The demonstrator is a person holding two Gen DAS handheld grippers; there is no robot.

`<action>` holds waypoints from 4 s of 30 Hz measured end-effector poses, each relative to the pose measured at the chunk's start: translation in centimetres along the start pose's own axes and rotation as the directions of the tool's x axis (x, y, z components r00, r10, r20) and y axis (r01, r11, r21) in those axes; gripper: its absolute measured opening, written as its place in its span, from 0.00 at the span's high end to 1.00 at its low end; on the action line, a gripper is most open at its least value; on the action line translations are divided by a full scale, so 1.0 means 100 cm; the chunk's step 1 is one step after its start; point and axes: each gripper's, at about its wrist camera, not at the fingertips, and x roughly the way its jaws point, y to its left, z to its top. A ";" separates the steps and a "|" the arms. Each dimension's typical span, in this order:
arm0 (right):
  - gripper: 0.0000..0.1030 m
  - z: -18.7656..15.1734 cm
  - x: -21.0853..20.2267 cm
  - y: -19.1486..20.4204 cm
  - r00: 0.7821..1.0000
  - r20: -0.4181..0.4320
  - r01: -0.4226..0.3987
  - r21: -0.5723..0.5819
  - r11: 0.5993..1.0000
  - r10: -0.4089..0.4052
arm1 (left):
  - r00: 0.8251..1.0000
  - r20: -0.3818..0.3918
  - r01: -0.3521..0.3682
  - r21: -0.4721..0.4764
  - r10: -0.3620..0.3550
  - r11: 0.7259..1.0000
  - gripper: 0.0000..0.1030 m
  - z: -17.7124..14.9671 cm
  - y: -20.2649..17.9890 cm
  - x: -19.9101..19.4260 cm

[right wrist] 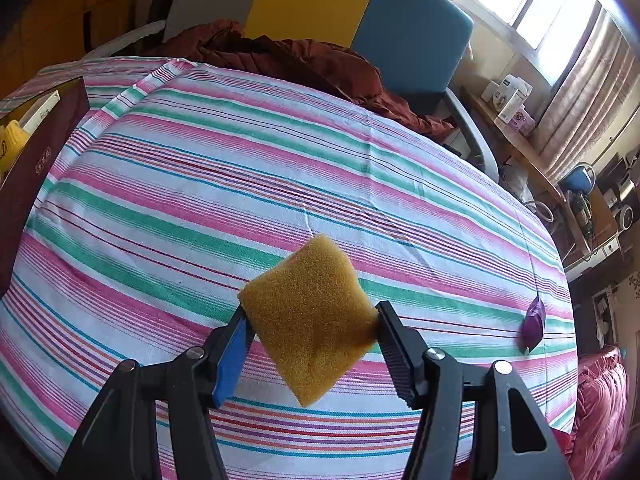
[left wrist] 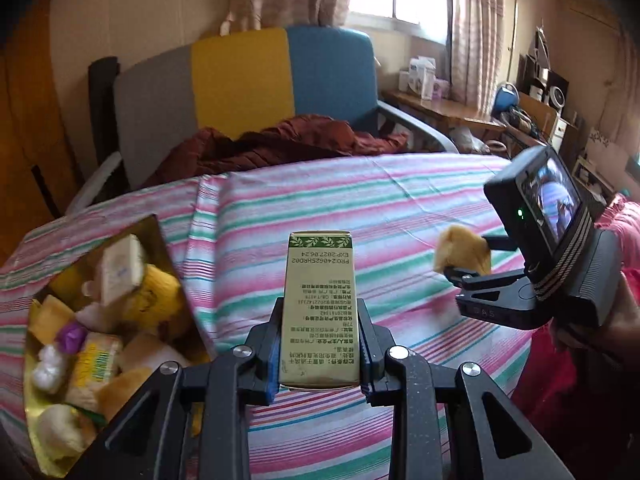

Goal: Organize objects
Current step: 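Carry the tan sponge and green-and-white box over the gold tray, then lower the green box and tan sponge into the gold tray and open both tools, then withdraw both open tools up and away from the gold tray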

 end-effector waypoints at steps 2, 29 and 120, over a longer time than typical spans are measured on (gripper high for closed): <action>0.41 0.000 0.001 -0.001 1.000 -0.003 0.002 0.005 1.000 -0.002 | 1.000 0.012 -0.008 -0.022 0.008 1.000 0.71 -0.001 0.013 -0.008; 0.42 0.038 -0.076 0.068 0.938 0.110 -0.337 0.061 0.939 0.329 | 0.974 -0.014 -0.212 -0.395 0.225 0.894 0.71 -0.075 0.200 -0.079; 0.55 0.077 -0.096 0.253 0.827 0.166 -0.528 -0.098 0.844 0.537 | 0.934 -0.046 -0.340 -0.428 0.355 0.837 0.29 -0.096 0.215 -0.092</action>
